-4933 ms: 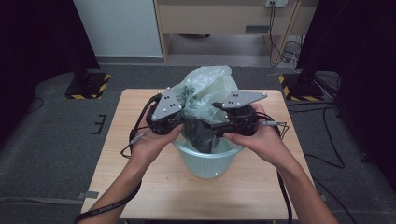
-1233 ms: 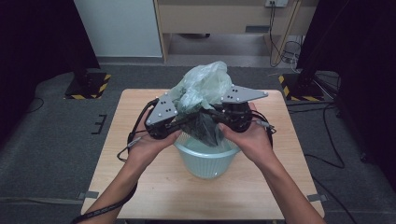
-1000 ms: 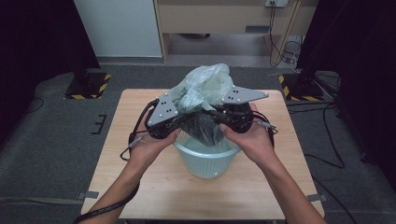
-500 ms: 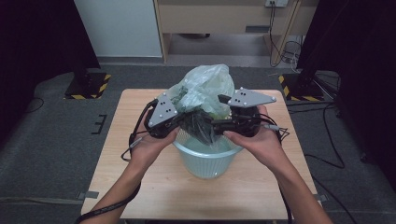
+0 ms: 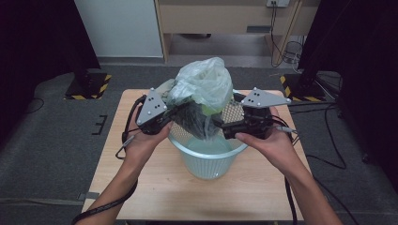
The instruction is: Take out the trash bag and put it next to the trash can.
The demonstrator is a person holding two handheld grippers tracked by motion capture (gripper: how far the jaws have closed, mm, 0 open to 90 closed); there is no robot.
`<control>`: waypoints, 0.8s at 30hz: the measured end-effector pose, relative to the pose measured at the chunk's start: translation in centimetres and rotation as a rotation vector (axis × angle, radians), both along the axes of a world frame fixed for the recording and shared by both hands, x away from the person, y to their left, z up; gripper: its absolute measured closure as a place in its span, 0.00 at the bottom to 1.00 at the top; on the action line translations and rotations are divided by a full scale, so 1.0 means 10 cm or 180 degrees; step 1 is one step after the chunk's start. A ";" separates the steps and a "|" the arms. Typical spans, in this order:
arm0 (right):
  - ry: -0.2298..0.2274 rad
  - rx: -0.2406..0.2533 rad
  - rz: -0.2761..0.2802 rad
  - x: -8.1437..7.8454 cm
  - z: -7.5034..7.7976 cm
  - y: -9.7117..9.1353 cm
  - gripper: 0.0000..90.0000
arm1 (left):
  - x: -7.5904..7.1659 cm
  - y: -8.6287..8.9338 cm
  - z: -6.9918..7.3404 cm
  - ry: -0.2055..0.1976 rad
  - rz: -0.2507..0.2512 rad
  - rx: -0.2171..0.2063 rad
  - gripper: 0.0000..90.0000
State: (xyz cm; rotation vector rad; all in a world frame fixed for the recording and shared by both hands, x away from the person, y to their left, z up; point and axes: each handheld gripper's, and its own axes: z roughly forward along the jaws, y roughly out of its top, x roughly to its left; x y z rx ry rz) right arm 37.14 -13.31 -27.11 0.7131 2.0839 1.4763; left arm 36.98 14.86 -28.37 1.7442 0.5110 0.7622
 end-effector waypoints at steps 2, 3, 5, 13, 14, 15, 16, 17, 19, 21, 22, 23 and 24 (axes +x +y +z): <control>0.0016 0.0014 -0.0027 0.01 -0.02 -0.03 0.05 | 0.00 0.02 0.03 -0.0045 0.0026 -0.0029 0.99; 0.0012 0.0024 -0.0047 0.02 -0.03 -0.04 0.04 | 0.00 0.02 0.04 -0.0062 0.0027 -0.0039 0.99; 0.0033 0.0039 -0.0086 0.04 -0.04 -0.07 0.04 | 0.01 0.03 0.06 -0.0122 0.0044 -0.0045 0.99; 0.0108 0.0072 -0.0223 0.11 -0.09 -0.18 0.04 | 0.04 0.08 0.10 -0.0170 0.0088 -0.0115 0.99; 0.0115 0.0066 -0.0241 0.11 -0.10 -0.20 0.04 | 0.04 0.08 0.10 -0.0151 0.0085 -0.0116 0.99; 0.0127 0.0069 -0.0260 0.12 -0.11 -0.21 0.04 | 0.04 0.09 0.10 -0.0145 0.0086 -0.0120 0.99; 0.0139 0.0076 -0.0270 0.13 -0.12 -0.22 0.04 | 0.05 0.09 0.10 -0.0136 0.0081 -0.0129 0.99; 0.0152 0.0084 -0.0291 0.14 -0.12 -0.24 0.04 | 0.04 0.09 0.10 -0.0137 0.0085 -0.0131 0.99; 0.0167 0.0091 -0.0321 0.17 -0.13 -0.27 0.04 | 0.04 0.11 0.11 -0.0148 0.0082 -0.0139 0.99; 0.0181 0.0109 -0.0364 0.19 -0.14 -0.30 0.04 | 0.04 0.12 0.12 -0.0160 0.0095 -0.0155 0.99; 0.0191 0.0120 -0.0380 0.20 -0.14 -0.32 0.04 | 0.04 0.13 0.13 -0.0170 0.0100 -0.0148 0.99; 0.0196 0.0124 -0.0396 0.21 -0.14 -0.33 0.04 | 0.04 0.14 0.14 -0.0180 0.0103 -0.0155 0.99; 0.0200 0.0124 -0.0418 0.21 -0.15 -0.34 0.04 | 0.04 0.14 0.15 -0.0180 0.0106 -0.0158 0.99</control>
